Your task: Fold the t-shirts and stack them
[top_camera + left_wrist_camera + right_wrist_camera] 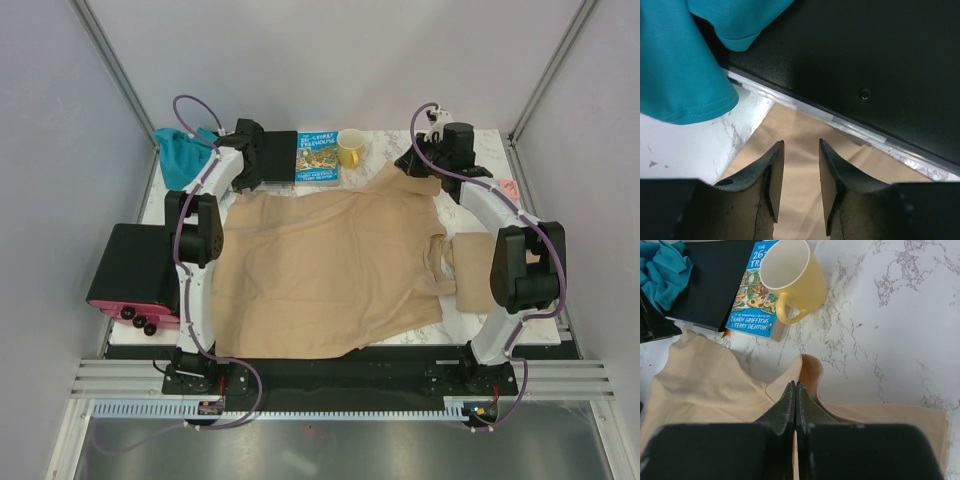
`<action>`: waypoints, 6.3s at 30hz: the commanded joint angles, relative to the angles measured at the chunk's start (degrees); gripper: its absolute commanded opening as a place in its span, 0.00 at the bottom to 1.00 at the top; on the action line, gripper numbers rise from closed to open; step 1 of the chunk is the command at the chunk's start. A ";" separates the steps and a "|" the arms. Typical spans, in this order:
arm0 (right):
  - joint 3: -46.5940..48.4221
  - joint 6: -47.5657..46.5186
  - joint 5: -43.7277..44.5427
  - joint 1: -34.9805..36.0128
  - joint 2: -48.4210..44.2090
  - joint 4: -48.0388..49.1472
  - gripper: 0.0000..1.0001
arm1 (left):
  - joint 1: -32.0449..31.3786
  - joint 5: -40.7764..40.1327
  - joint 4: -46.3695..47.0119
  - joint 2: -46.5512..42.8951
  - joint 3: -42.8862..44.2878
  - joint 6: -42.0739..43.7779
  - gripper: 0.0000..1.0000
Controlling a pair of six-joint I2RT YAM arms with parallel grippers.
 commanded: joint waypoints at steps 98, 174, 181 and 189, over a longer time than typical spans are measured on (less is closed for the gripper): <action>13.30 -4.35 -1.93 -0.86 4.27 -3.17 0.00 | 2.31 -0.57 4.04 -15.12 -0.97 5.03 0.02; 11.54 -10.60 22.33 8.29 -2.85 -23.22 0.00 | 0.47 -11.21 29.08 -34.02 -33.14 10.47 0.02; 10.31 -10.60 18.73 9.51 -4.52 -25.76 0.00 | 0.03 -9.98 23.22 -36.48 -32.36 8.64 0.02; 3.73 -6.91 14.51 12.24 -7.06 -27.00 0.00 | -2.34 -8.48 12.39 -37.36 -34.19 4.77 0.02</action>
